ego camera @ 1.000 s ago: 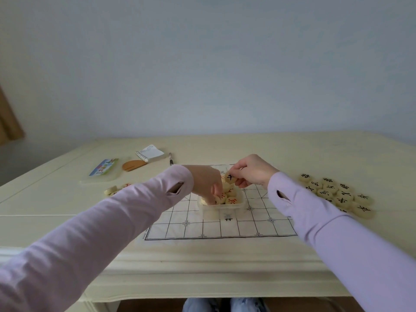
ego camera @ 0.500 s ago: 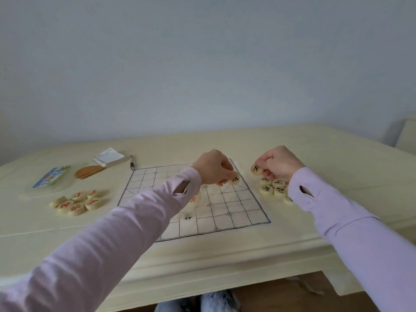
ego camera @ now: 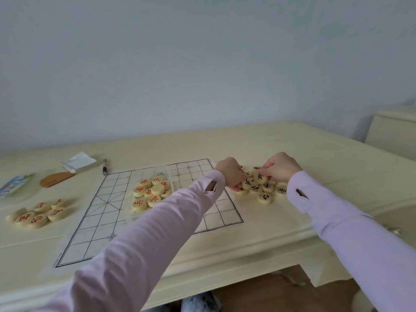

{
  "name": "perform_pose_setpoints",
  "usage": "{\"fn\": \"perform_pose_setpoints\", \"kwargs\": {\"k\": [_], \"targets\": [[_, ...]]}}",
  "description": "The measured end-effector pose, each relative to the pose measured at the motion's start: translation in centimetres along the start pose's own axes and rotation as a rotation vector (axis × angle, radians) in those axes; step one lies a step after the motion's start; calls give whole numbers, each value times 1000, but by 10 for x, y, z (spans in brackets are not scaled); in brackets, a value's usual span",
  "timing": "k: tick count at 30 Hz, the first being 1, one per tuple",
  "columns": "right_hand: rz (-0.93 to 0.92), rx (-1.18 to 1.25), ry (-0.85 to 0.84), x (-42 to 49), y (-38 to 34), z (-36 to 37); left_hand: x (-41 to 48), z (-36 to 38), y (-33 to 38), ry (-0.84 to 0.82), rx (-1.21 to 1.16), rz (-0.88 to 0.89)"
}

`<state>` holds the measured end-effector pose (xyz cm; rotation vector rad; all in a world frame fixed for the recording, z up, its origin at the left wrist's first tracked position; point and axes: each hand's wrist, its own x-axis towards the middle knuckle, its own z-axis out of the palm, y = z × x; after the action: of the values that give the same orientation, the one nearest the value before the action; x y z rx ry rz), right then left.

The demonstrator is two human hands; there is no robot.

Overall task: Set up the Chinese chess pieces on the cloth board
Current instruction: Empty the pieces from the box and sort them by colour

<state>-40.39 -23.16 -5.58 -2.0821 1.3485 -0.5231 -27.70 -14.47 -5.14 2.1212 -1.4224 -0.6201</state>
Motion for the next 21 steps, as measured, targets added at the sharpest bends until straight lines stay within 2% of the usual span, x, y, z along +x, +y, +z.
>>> {"fn": "perform_pose_setpoints", "kwargs": {"k": [4, 7, 10, 13, 15, 17, 21], "targets": [[20, -78, 65, -3, -5, 0, -3, 1, 1, 44, 49, 14], [-55, -61, 135, -7, -21, 6, -13, -15, -2, 122, 89, 63], [-169, 28, 106, -11, -45, 19, -29, -53, -20, 293, 252, 116], [-321, 121, 9, -22, -75, 37, -46, -95, -52, 403, 382, 17], [-432, 143, -83, -31, -96, 52, -58, -115, -75, 340, 444, -83], [-526, 155, -197, -38, -111, 66, -66, -123, -93, 198, 504, -135], [-650, 113, -353, -47, -131, 89, -68, -118, -121, 18, 565, -131]]}}
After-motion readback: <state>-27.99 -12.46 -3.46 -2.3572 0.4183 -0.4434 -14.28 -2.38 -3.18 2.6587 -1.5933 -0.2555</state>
